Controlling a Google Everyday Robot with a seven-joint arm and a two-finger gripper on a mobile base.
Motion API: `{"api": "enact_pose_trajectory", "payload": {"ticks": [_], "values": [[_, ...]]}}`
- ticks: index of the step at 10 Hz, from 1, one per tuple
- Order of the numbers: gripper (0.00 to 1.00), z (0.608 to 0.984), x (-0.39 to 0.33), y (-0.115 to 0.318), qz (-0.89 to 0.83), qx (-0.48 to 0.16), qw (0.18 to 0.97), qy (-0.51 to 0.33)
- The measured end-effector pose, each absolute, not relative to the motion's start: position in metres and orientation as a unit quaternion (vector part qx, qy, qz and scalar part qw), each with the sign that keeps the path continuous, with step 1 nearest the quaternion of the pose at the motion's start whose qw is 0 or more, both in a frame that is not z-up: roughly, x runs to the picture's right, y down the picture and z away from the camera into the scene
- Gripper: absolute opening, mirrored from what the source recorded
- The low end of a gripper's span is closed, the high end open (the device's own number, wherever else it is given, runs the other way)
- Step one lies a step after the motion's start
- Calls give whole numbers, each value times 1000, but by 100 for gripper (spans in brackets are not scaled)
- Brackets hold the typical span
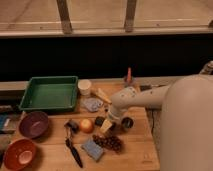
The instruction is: Place eraser in metal cup
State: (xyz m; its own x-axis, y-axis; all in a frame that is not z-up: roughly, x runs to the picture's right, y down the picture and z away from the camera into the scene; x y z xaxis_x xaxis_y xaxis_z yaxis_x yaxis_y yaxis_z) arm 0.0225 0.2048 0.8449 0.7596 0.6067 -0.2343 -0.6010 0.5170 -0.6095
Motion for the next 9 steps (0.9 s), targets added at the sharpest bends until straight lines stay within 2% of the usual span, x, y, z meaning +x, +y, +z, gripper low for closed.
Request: {"api": "enact_pose_trajectory", "payload": {"ticks": [7,8,9], "values": [[8,841,27,199,349,-330,877,-2],[1,837,27,194,350,-325,878,-9],[0,833,28,190,351,-322,879,-14]]}}
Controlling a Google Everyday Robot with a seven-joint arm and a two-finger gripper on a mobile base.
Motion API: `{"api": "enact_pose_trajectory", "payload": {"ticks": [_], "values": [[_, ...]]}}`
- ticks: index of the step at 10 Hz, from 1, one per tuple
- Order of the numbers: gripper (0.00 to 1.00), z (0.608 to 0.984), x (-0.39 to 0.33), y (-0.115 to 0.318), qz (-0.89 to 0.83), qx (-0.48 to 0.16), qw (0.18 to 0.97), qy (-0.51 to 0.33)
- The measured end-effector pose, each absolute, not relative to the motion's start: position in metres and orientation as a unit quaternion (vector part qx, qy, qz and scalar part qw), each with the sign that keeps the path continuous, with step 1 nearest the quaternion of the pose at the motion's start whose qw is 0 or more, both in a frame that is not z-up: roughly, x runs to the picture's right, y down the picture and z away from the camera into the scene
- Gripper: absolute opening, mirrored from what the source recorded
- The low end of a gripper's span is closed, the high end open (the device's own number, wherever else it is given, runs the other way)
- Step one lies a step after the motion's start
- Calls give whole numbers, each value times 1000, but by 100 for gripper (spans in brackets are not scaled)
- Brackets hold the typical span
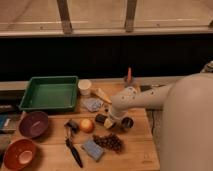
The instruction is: Place eraser in metal cup
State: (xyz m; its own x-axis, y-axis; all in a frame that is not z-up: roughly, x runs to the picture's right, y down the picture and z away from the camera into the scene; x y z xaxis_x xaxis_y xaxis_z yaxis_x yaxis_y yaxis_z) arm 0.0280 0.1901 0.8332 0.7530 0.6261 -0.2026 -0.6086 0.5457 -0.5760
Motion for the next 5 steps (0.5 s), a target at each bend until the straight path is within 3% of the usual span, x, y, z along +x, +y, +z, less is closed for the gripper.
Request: {"api": "enact_pose_trajectory", "payload": {"ticks": [5], "values": [[0,803,57,128,375,-272,885,-47]]}}
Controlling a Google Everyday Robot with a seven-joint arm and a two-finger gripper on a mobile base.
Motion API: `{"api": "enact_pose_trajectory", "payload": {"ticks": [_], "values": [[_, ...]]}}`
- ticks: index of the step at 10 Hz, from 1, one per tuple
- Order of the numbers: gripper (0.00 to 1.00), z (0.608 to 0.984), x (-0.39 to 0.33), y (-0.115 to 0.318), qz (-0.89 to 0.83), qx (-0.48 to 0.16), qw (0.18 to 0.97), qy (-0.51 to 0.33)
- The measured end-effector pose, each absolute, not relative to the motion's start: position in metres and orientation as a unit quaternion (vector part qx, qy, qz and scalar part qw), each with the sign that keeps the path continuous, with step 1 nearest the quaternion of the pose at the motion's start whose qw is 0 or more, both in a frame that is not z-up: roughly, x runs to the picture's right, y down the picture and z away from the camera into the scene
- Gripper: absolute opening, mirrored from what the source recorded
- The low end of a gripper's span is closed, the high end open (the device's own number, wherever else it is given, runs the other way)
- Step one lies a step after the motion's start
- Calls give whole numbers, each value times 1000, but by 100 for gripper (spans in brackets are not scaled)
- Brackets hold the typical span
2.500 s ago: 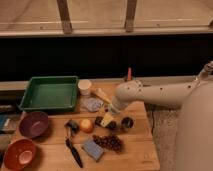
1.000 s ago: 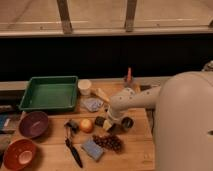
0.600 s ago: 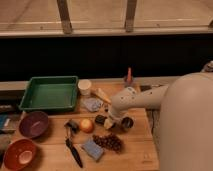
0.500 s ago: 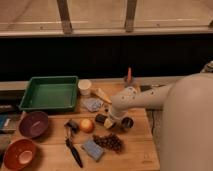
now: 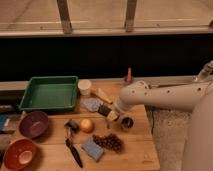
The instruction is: Place eraser in metal cup
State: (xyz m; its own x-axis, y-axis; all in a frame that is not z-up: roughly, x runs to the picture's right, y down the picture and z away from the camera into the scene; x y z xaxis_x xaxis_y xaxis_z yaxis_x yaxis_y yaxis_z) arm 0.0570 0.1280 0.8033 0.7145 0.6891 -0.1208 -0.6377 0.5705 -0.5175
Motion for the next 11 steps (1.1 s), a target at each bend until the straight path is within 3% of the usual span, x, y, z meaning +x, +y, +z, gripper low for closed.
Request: {"api": "enact_pose_trajectory", "payload": {"ticks": [4,8,11], "values": [[0,790,132,93,430,-220,875,-20],[0,771,192,127,499,-213,840,10],[0,763,187,153,518,-230,824,10]]}}
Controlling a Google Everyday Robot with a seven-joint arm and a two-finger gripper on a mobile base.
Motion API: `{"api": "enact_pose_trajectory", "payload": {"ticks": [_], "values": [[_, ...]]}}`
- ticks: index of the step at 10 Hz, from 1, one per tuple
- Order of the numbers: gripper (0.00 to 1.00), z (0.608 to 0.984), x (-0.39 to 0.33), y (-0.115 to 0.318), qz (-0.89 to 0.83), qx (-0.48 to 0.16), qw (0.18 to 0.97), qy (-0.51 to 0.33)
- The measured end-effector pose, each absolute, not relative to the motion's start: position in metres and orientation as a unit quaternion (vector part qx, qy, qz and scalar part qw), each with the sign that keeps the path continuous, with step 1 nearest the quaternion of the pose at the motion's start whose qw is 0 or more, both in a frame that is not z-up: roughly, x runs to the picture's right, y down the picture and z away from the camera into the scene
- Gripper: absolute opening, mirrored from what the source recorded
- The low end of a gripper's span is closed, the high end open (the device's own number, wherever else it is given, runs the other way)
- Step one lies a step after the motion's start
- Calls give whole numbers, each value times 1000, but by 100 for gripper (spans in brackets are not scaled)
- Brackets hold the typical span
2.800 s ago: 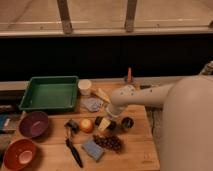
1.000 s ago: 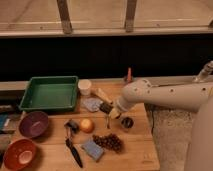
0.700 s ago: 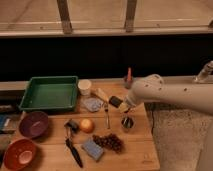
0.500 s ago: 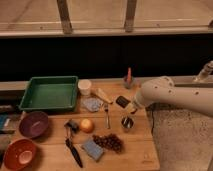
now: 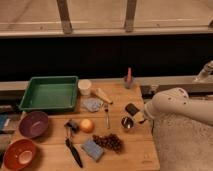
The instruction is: Place eraser in metal cup
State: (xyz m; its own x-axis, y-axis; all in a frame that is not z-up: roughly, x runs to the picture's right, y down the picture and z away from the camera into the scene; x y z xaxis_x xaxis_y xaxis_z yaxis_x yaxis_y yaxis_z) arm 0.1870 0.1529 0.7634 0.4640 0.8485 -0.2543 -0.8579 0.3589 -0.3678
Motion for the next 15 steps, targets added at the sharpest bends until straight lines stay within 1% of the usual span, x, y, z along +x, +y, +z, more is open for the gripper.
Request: {"api": "enact_pose_trajectory", "payload": {"ticks": [7,8,11,12,13,15], "values": [[0,767,152,183,500,-275,821,-15],[2,767,146,186,495,-282,821,-20],[31,769,133,192,486,-296,822,-26],[39,770,133,193,485,-297,822,-26],[52,770,133,192,484,-296,823,-25],[68,771,133,189,486,-292,824,-25]]}}
